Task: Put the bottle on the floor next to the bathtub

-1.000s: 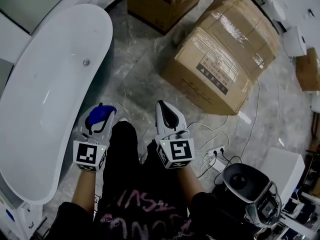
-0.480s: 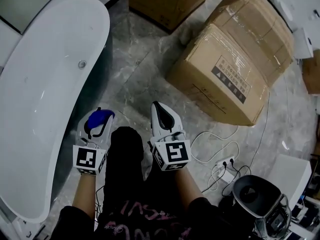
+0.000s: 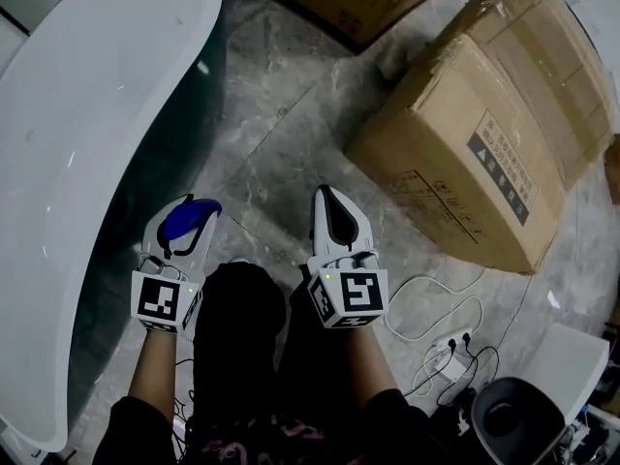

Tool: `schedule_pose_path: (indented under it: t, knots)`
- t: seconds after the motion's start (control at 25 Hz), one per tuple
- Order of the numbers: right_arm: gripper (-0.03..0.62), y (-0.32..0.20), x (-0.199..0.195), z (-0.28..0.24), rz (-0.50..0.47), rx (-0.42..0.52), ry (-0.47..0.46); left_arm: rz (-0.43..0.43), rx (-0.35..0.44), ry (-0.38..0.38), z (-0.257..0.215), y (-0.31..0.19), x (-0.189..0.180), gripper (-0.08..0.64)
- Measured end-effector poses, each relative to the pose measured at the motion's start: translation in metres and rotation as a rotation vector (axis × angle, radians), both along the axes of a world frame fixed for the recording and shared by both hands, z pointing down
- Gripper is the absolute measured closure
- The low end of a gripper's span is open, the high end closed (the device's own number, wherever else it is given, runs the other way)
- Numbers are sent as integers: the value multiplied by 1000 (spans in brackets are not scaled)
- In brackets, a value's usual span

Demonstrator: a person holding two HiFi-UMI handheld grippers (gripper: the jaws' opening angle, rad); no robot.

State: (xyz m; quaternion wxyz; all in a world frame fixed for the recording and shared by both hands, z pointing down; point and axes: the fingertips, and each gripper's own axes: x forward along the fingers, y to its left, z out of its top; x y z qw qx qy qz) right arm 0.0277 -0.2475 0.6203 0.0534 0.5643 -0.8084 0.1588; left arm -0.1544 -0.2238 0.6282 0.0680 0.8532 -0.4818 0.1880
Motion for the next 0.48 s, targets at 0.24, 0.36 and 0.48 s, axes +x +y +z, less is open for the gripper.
schedule_pose_path:
  t: [0.24, 0.36, 0.48]
  knots:
    - [569, -2, 5, 40, -3, -9, 33, -10, 2, 14, 49, -7, -6, 396]
    - [569, 2, 9, 58, -20, -19, 46, -28, -1, 18, 74, -10, -8, 396]
    - [569, 2, 16, 75, -42, -20, 70, -37, -19, 20, 97, -13, -8, 396]
